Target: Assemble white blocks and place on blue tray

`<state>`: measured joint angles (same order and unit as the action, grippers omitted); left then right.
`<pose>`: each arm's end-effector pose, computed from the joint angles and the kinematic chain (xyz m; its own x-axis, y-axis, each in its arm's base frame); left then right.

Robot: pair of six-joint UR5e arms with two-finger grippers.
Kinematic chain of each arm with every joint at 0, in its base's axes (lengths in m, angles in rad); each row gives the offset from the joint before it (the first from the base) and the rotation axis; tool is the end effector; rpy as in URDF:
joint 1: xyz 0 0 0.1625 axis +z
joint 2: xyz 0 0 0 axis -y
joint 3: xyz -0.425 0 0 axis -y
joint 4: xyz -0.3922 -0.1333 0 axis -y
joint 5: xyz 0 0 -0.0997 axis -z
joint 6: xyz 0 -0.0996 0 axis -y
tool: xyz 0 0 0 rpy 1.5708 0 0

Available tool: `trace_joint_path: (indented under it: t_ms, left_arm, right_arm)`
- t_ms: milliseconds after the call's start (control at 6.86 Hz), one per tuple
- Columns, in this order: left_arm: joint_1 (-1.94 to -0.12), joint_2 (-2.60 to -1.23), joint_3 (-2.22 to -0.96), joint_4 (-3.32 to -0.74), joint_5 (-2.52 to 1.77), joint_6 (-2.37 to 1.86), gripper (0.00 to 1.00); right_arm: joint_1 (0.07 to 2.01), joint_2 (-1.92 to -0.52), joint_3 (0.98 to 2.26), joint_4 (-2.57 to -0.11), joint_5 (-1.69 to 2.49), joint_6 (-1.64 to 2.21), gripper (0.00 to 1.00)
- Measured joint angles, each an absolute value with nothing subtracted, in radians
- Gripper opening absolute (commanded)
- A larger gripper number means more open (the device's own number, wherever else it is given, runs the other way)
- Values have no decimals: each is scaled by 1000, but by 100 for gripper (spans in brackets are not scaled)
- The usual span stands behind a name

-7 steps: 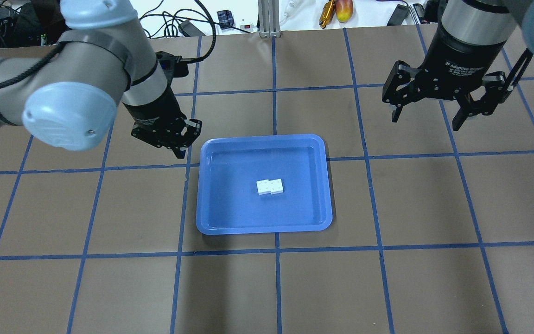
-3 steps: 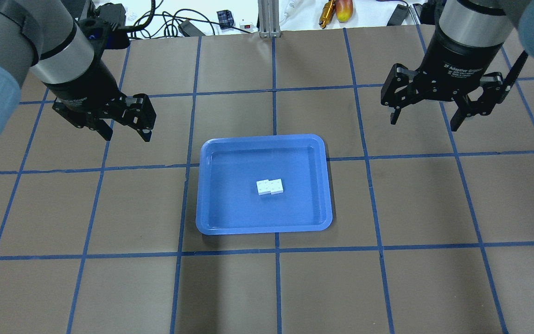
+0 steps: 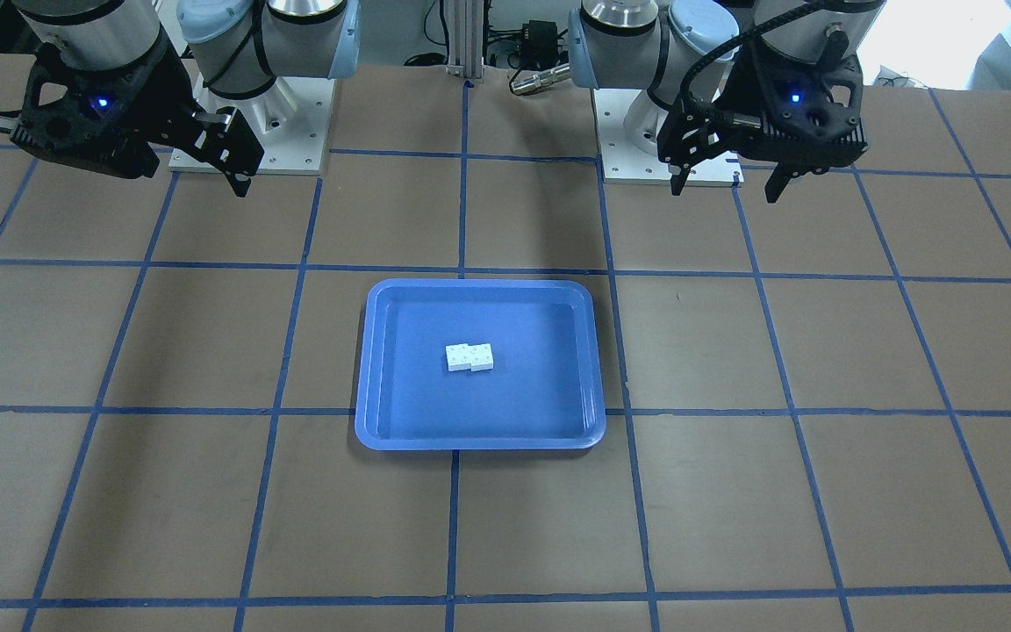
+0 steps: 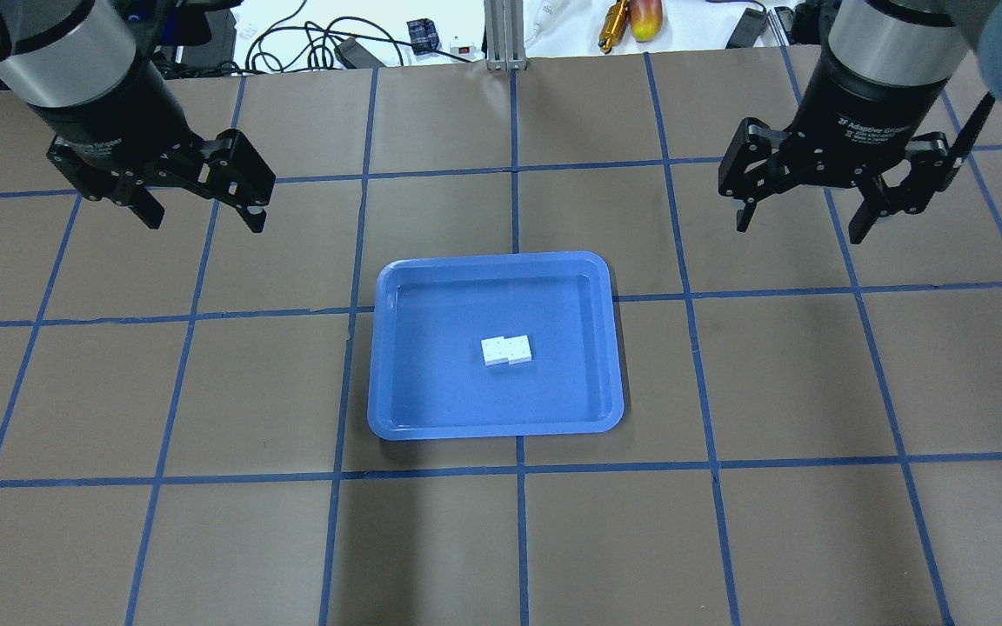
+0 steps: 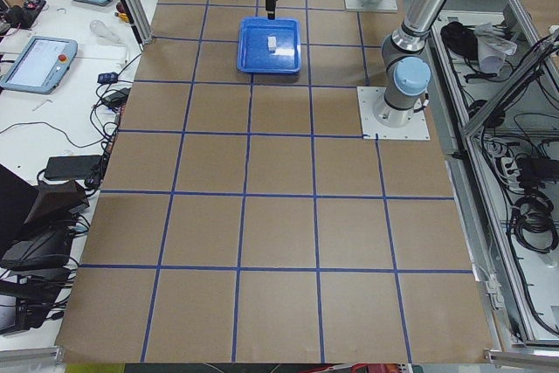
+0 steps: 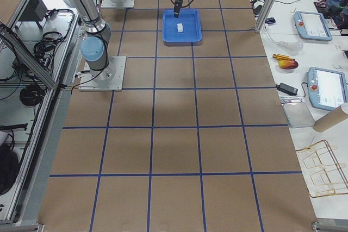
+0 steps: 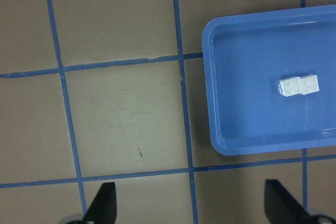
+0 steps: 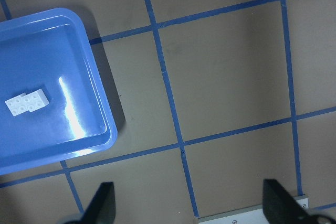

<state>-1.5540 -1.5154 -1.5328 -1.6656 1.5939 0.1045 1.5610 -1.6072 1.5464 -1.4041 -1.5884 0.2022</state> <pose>-0.1231 -0.4687 0.5237 -0.9959 0.0876 -0.0228 0.0876 0.9962 0.0038 0.1270 -0.4659 0.5015 -0.9775 0.2075 0.0384 0.2103 0.9725 0.1000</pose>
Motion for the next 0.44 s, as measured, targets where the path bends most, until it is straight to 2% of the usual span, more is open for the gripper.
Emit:
trace_joint_path:
  t_ms: [437]
  left_arm:
    - [-1555,-1515,-1530,-1670,1595,106,100]
  right_arm:
    - [1563,-1608,1546,-1415,-1587,196,100]
